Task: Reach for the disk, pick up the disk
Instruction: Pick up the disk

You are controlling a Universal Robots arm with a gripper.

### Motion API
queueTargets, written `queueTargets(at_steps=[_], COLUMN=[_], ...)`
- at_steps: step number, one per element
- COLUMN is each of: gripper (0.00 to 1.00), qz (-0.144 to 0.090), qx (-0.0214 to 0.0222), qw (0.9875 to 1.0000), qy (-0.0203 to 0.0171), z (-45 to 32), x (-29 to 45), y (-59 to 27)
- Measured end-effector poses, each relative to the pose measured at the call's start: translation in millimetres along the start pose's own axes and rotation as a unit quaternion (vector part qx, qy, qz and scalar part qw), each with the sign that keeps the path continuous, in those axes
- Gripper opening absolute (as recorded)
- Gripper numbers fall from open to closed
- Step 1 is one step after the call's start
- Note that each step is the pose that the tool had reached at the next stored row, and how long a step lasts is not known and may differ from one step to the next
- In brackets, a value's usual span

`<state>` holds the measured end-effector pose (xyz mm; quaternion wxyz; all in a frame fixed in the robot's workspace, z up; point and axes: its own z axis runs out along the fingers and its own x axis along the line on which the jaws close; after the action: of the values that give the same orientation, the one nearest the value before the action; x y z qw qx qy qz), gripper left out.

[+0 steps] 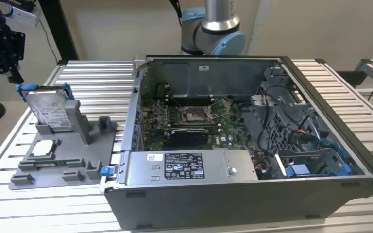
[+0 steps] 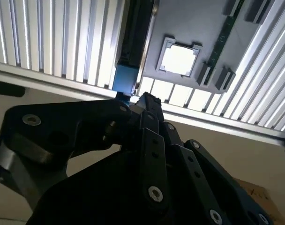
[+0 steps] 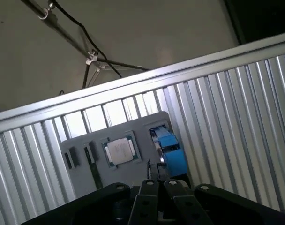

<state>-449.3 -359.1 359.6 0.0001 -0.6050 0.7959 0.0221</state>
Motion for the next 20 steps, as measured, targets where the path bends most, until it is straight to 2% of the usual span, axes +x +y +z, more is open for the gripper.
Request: queueTargets(at_steps=[7,14,16,20], gripper=[0.00,0.00,0.00,0.00], qz=[-0.050,-0.067,-0.068,-0.069], qx=[-0.0010,-0.0015,-0.0016,-0.0016], qw=[0.9987,0.9977,0.9977,0.9976], qy=[0.0016,0.0023,0.0023,0.0023], z=[1.8,3.2,3.7,5.2], x=[-0.6,-4.6,-8.9,-25.0], y=[-2.2,-14.3,-13.7,-9.3])
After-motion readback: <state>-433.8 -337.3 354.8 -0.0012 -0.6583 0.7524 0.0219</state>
